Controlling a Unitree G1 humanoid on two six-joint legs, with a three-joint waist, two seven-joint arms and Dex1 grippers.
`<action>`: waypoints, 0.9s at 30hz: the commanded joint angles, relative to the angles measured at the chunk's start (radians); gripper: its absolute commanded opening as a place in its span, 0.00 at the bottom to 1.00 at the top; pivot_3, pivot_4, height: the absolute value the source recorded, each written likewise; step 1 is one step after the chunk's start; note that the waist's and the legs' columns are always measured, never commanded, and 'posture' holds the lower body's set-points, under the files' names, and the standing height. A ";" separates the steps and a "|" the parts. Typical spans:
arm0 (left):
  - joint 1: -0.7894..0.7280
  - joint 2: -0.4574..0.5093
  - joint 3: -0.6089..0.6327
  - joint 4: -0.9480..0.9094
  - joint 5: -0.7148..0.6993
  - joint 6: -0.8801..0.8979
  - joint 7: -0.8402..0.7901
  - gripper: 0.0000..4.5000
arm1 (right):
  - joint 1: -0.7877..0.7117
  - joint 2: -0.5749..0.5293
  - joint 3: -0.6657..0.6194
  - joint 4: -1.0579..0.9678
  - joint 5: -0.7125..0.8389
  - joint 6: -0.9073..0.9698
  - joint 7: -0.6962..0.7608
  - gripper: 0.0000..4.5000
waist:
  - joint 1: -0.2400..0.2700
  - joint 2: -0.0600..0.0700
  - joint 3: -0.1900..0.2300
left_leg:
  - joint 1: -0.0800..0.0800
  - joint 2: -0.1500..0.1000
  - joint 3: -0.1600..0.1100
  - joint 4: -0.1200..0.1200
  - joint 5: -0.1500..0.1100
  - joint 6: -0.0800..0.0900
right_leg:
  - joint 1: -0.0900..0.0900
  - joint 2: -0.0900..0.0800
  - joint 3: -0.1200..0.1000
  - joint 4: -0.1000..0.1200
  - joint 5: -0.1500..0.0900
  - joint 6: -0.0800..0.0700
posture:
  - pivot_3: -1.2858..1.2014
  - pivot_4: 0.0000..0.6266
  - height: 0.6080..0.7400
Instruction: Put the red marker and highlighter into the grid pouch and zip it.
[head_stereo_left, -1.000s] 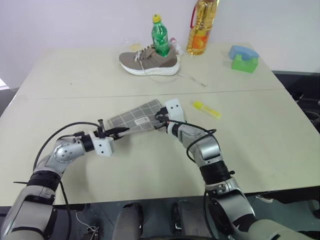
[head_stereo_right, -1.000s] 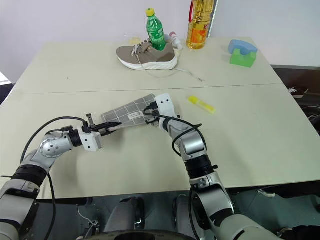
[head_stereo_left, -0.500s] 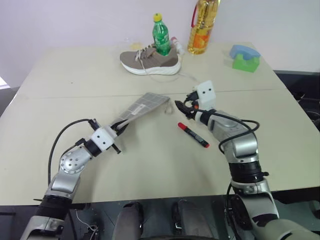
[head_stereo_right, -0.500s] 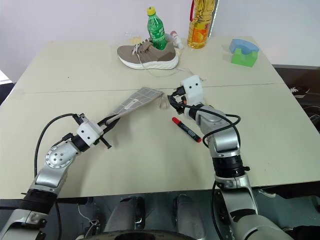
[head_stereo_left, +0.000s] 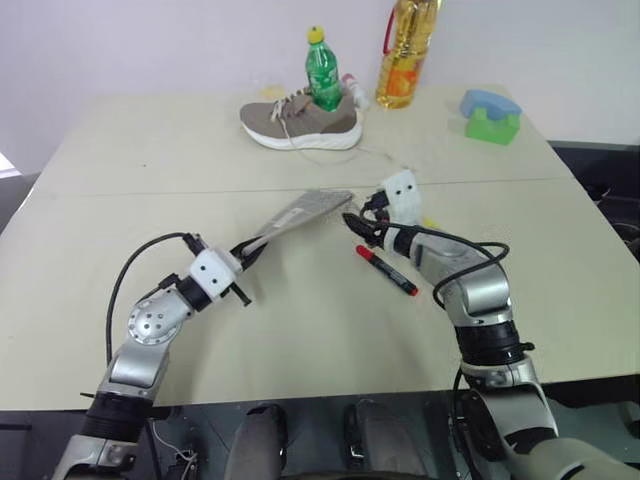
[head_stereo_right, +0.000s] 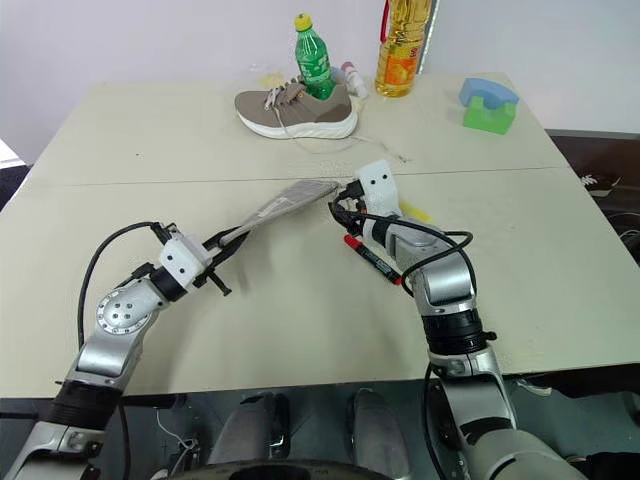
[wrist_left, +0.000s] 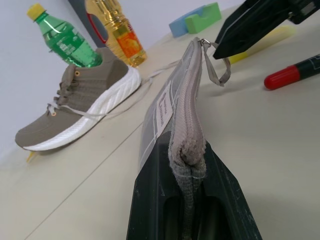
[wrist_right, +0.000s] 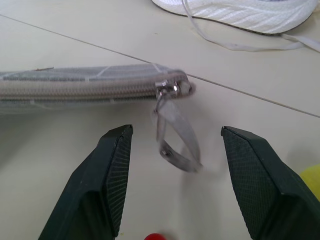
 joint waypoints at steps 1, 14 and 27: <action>0.012 -0.006 0.017 -0.046 -0.022 -0.017 -0.012 0.00 | -0.027 0.009 0.007 -0.018 -0.002 -0.040 -0.002 0.64 | 0.000 0.000 0.000 | 0.000 0.000 0.000 0.000 0.000 0.000 | 0.000 0.000 0.000 0.000 0.000 0.000 | 0.52 0.24 1.00; 0.017 -0.017 0.019 -0.030 -0.007 -0.037 -0.026 0.00 | -0.032 -0.001 0.039 -0.031 -0.011 -0.058 0.015 0.01 | 0.001 0.000 0.000 | 0.000 0.000 0.000 0.000 0.000 0.000 | 0.000 0.000 0.000 0.000 0.000 0.000 | 0.52 0.24 1.00; -0.041 -0.089 -0.044 0.008 0.087 -0.003 0.016 0.00 | -0.036 -0.128 0.313 -0.221 -0.130 -0.081 0.176 0.01 | 0.003 0.000 0.000 | 0.000 -0.001 0.000 0.000 0.000 0.000 | 0.000 0.000 0.000 0.000 0.000 0.000 | 0.52 0.24 1.00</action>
